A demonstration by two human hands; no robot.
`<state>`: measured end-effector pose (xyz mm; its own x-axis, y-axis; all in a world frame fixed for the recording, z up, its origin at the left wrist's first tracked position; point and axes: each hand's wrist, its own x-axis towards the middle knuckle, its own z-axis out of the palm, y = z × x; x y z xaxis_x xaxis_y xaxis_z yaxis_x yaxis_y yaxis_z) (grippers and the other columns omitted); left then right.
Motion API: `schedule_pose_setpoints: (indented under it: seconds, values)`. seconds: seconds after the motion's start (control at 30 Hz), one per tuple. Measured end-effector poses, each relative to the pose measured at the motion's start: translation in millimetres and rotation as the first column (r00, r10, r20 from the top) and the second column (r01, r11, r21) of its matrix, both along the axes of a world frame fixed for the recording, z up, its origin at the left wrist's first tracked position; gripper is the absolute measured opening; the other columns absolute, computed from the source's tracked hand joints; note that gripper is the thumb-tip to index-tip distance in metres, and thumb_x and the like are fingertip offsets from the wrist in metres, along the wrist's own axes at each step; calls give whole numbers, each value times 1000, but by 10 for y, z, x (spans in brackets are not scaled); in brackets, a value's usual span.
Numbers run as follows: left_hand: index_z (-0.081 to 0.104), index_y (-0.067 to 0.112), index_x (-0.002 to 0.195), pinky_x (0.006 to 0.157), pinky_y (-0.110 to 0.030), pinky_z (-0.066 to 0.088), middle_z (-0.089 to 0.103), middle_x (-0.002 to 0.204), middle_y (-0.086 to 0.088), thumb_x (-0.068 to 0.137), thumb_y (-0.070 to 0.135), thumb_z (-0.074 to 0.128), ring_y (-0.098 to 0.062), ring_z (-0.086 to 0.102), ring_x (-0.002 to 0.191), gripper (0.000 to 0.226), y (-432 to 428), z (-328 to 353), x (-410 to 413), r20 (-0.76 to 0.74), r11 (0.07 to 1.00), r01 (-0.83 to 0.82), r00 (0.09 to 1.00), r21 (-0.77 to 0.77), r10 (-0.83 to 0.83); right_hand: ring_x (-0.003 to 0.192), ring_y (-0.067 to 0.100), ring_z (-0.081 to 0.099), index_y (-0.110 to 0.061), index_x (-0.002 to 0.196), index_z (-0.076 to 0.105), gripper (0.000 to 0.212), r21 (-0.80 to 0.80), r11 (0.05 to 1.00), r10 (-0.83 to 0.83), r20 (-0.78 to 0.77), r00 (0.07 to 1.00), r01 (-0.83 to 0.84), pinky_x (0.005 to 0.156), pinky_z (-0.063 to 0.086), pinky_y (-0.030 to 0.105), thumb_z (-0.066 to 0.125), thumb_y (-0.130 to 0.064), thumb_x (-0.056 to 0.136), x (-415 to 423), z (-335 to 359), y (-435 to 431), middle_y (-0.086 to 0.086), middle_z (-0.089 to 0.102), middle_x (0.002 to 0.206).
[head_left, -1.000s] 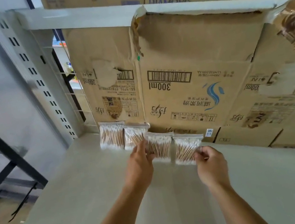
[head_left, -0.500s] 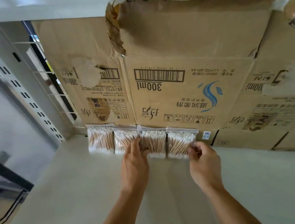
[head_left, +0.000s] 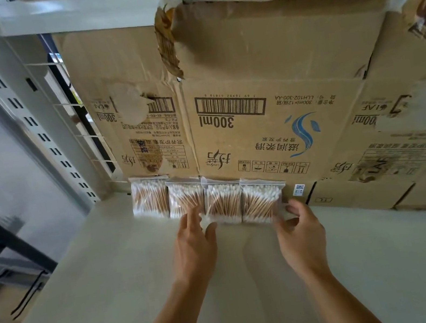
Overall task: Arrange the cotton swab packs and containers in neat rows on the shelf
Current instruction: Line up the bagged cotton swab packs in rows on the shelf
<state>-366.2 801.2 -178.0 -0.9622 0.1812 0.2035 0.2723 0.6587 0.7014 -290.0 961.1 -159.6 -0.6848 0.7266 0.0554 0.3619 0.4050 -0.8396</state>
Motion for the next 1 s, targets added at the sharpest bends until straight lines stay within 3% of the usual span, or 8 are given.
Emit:
schedule_pose_setpoints:
  seconds: [0.17,0.3,0.53,0.7,1.0]
  values:
    - [52,13,129,84,-41,52,58,123,-9,89,24,63,-28,60,104,43,-122,70,157,1,996,44,999,-76,-44,115,18,56,-14,136,49,43,-36,999,8,57,998,-6,95,45,32,55,-15,93,191,59,-114,2,57,133]
    - [57,10,122,80,-43,52,62,114,-11,85,26,67,-31,61,97,41,-209,117,289,-75,976,95,991,-199,-112,124,20,51,-12,137,47,46,-19,1000,-10,84,996,12,102,40,35,53,-13,92,392,121,-243,5,54,136]
    - [40,21,138,99,-33,39,49,132,1,95,45,42,-19,48,118,50,-218,311,693,-93,903,247,950,-352,-297,138,24,34,-13,143,41,55,92,996,-34,180,983,18,113,28,34,56,-18,91,867,262,-370,7,41,148]
    - [27,25,145,106,-34,28,34,146,0,96,51,33,-20,34,133,56,39,415,1076,-50,809,366,899,-461,-435,147,34,-2,-28,151,20,64,172,980,-168,430,887,103,117,13,50,47,-37,94,1413,387,-223,1,9,161]
    - [16,28,150,115,-40,14,19,155,-2,96,58,23,-22,15,143,62,772,589,1759,12,671,490,812,-556,-584,146,38,-8,-31,152,14,65,209,931,-363,467,806,298,115,8,57,42,-45,96,2452,598,483,3,0,162]
